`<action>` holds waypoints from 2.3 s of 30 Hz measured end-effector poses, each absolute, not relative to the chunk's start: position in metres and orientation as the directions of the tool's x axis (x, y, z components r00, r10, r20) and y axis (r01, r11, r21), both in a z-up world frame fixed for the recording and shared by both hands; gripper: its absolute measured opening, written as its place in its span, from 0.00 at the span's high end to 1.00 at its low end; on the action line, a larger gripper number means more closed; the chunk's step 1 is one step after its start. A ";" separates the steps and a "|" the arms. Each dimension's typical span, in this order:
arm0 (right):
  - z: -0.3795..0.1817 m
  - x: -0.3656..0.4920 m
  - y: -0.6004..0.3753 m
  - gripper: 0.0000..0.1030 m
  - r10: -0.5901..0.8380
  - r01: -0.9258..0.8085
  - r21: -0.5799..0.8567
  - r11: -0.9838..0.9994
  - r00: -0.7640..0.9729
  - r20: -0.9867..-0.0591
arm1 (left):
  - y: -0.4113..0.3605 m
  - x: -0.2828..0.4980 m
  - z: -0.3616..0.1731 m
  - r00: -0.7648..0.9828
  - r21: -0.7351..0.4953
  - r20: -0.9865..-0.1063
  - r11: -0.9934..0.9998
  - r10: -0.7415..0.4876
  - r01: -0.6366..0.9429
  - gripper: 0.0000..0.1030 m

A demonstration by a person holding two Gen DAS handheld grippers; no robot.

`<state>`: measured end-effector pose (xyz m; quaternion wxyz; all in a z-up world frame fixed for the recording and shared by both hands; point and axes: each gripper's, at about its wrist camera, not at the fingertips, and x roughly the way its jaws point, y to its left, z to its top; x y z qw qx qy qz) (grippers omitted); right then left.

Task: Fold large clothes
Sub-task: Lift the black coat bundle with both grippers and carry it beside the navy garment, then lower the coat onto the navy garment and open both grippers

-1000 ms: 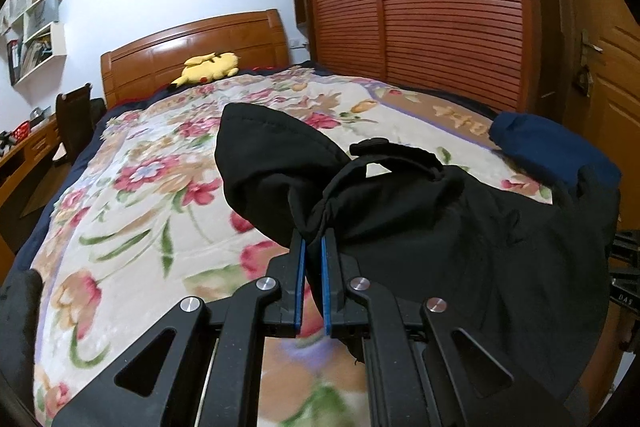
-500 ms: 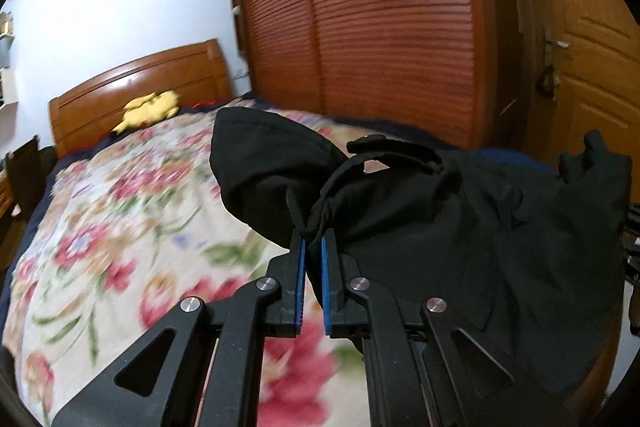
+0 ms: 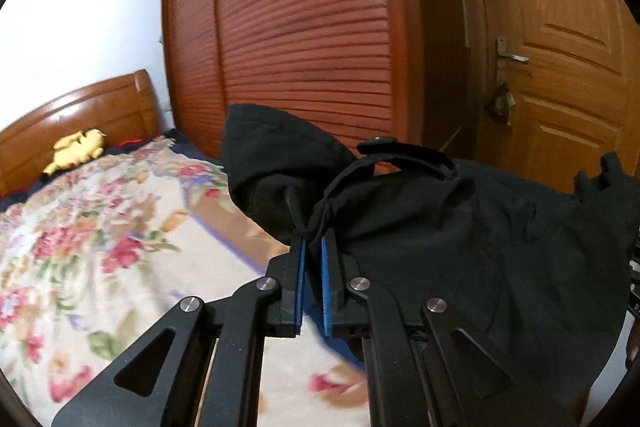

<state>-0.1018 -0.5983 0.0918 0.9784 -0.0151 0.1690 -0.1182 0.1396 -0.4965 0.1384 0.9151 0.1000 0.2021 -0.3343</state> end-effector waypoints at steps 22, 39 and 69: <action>0.117 -0.147 -0.579 0.52 -0.371 0.366 -0.073 0.928 0.885 -0.283 | -0.495 0.109 0.085 0.596 0.022 -0.519 0.688 -0.612 0.725 0.18; 0.100 -0.078 -0.571 0.50 -0.270 0.303 -0.006 0.953 0.841 -0.468 | -0.412 0.074 0.059 0.556 -0.010 -0.533 0.662 -0.638 0.750 0.08; 0.088 -0.076 -0.517 0.19 -0.328 0.373 0.015 0.928 0.834 -0.444 | -0.306 0.024 0.072 0.639 0.026 -0.497 0.727 -0.586 0.686 0.08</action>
